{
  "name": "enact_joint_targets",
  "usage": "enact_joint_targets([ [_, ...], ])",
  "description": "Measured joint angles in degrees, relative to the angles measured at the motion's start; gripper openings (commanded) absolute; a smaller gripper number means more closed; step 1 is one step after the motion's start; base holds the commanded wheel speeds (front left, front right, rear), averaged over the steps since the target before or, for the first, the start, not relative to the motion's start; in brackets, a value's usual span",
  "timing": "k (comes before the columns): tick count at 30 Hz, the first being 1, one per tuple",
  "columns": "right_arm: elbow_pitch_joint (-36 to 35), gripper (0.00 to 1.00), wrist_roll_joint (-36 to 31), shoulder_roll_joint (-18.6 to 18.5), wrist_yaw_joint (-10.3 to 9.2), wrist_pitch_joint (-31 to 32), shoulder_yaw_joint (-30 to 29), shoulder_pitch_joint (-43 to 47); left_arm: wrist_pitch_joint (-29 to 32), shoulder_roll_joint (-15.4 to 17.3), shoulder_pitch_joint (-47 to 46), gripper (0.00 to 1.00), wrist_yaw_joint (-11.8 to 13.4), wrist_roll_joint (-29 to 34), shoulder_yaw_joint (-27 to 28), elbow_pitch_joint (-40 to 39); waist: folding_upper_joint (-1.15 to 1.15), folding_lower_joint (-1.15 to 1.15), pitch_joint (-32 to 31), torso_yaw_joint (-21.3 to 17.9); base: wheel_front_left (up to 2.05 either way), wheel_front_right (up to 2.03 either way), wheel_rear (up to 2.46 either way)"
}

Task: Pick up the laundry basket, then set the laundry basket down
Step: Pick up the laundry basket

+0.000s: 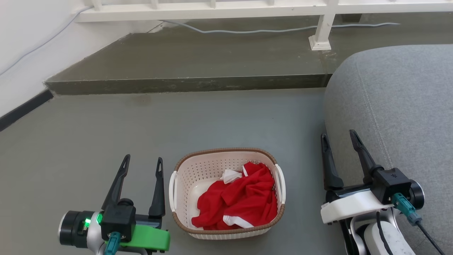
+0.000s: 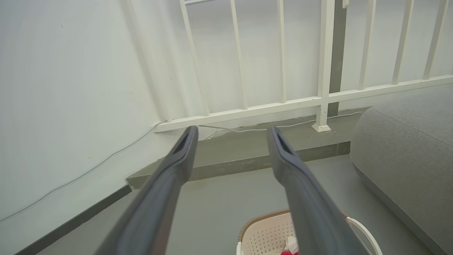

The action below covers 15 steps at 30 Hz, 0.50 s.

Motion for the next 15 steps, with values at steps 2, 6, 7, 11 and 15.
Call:
enact_joint_targets([
  [2, -0.01, 1.00, 0.00, 0.00, 0.00, 0.00, 0.00, 0.00, 0.00, -0.01, 0.00, 1.00, 0.00, 0.00, -0.01, -0.07, 0.00, 0.00, 0.30, 0.03, 0.00, 0.00, 0.00],
  [6, -0.52, 1.00, -0.01, 0.00, 0.00, -0.01, -0.01, 0.01, 0.00, -0.02, 0.00, 1.00, 0.01, 0.01, -0.07, -0.65, 0.00, 0.00, 1.18, 0.07, 0.00, 0.00, 0.00],
  [7, -0.60, 1.00, -0.04, 0.00, 0.00, -0.08, -0.02, 0.00, 0.00, -0.02, -0.01, 1.00, 0.01, 0.01, -0.09, -0.73, 0.00, 0.00, 1.76, 0.08, 0.00, 0.00, 0.00],
  [11, -0.58, 1.00, -0.20, 0.00, 0.00, -0.08, 0.09, -0.02, 0.00, -0.02, -0.01, 1.00, 0.01, 0.01, -0.02, -0.78, 0.00, 0.00, 3.21, 0.09, 0.00, 0.00, 0.00],
  [15, -0.58, 1.00, 0.04, 0.00, 0.00, -0.08, -0.20, -0.27, 0.00, -0.02, -0.07, 1.00, 0.04, 0.01, 0.14, -0.56, 0.00, 0.00, 5.21, 0.07, 0.00, 0.00, 0.00],
])
